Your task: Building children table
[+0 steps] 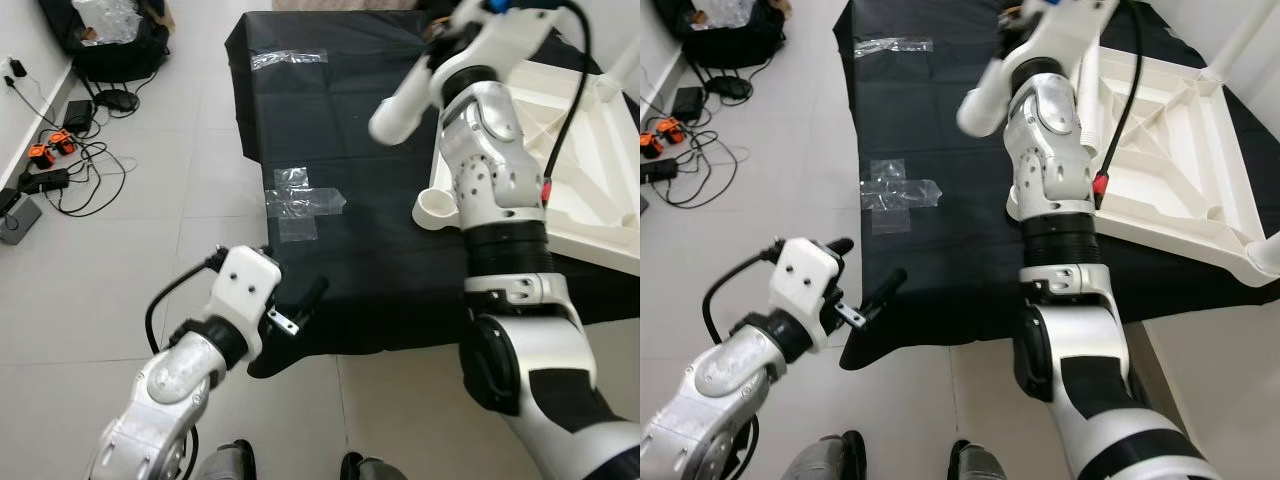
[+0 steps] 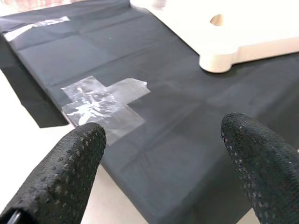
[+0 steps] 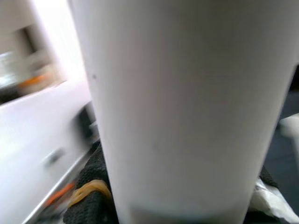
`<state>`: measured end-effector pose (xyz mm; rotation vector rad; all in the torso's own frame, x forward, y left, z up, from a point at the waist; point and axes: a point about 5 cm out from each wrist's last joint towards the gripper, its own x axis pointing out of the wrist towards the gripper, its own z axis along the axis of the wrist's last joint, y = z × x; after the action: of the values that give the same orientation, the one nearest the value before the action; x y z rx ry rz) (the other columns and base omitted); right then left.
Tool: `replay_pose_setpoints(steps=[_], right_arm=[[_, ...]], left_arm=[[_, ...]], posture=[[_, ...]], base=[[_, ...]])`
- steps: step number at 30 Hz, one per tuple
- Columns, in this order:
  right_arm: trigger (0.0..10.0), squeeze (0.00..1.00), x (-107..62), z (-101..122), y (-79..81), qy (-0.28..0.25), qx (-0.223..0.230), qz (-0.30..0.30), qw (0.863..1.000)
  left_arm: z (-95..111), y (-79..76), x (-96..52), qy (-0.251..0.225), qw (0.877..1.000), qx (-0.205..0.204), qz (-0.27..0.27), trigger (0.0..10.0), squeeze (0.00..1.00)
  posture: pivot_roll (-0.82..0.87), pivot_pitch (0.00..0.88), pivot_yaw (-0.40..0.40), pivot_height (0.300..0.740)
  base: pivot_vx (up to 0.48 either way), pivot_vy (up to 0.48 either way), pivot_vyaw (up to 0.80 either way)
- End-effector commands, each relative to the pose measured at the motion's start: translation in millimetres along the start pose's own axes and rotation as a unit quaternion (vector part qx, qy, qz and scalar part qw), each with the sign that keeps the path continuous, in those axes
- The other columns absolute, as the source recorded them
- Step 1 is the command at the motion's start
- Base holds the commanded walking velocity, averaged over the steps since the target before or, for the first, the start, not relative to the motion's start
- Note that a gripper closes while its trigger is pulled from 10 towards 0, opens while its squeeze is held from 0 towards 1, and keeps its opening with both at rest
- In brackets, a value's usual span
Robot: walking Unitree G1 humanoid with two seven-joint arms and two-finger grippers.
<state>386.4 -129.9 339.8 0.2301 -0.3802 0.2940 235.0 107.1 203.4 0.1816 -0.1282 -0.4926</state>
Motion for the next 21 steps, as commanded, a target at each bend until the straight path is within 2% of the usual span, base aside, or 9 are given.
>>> replay_pose_setpoints(steps=[1, 4, 6, 7, 11, 14, 16, 18, 21], right_arm=[[10.0, 0.00, -8.0, -12.8, 0.1, 0.034, 0.027, 0.053, 0.998], [10.0, 0.00, -19.6, -32.7, 0.6, 0.061, 0.038, 0.085, 0.994], [10.0, 0.00, -21.7, -36.7, 2.0, 0.066, 0.045, 0.089, 0.993], [10.0, 0.00, -24.9, -40.4, 6.7, 0.071, 0.060, 0.103, 0.990], [10.0, 0.00, -30.2, -44.0, 15.6, 0.082, 0.090, 0.142, 0.982], [10.0, 0.00, -38.3, -46.9, 30.2, 0.095, 0.107, 0.188, 0.972], [10.0, 0.00, -38.3, -46.9, 30.2, 0.095, 0.107, 0.188, 0.972], [10.0, 0.00, -45.7, -47.1, 44.1, 0.102, 0.118, 0.223, 0.962], [10.0, 0.00, -50.4, -46.4, 52.4, 0.106, 0.123, 0.246, 0.956]], left_arm=[[2.8, 3.7, 2.8, -0.009, 1.000, 0.012, -0.006, 10.0, 1.00], [8.0, 11.7, 13.1, -0.012, 0.999, 0.033, -0.003, 10.0, 1.00], [8.2, 13.5, 16.3, -0.013, 0.999, 0.036, -0.001, 10.0, 1.00], [6.4, 16.2, 21.5, -0.007, 0.999, 0.032, 0.003, 10.0, 0.00], [2.8, 21.0, 29.3, 0.003, 1.000, 0.023, 0.007, 10.0, 0.00], [-1.5, 27.7, 40.2, 0.010, 1.000, 0.023, 0.009, 10.0, 0.00], [-1.5, 27.7, 40.2, 0.010, 1.000, 0.023, 0.009, 10.0, 0.00], [-7.3, 28.5, 48.2, 0.025, 0.999, 0.027, -0.010, 10.0, 0.00], [-11.7, 25.8, 52.0, 0.033, 0.999, 0.032, -0.026, 10.0, 0.00]], posture=[[0.06, 0.145, -0.056, 0.740], [0.06, 0.143, -0.056, 0.740], [0.06, 0.141, -0.055, 0.740], [0.06, 0.140, -0.054, 0.740], [0.06, 0.132, -0.048, 0.740], [0.06, 0.129, -0.048, 0.740], [0.06, 0.129, -0.048, 0.740], [0.06, 0.127, -0.048, 0.740], [0.06, 0.125, -0.046, 0.740]], base=[[0.000, 0.000, 0.00], [0.000, 0.000, 0.00], [0.000, 0.000, 0.00], [0.000, 0.000, 0.00], [0.000, 0.000, 0.00], [0.000, 0.000, 0.00], [0.000, 0.000, 0.00], [0.000, 0.000, 0.00], [0.000, 0.000, 0.00]])
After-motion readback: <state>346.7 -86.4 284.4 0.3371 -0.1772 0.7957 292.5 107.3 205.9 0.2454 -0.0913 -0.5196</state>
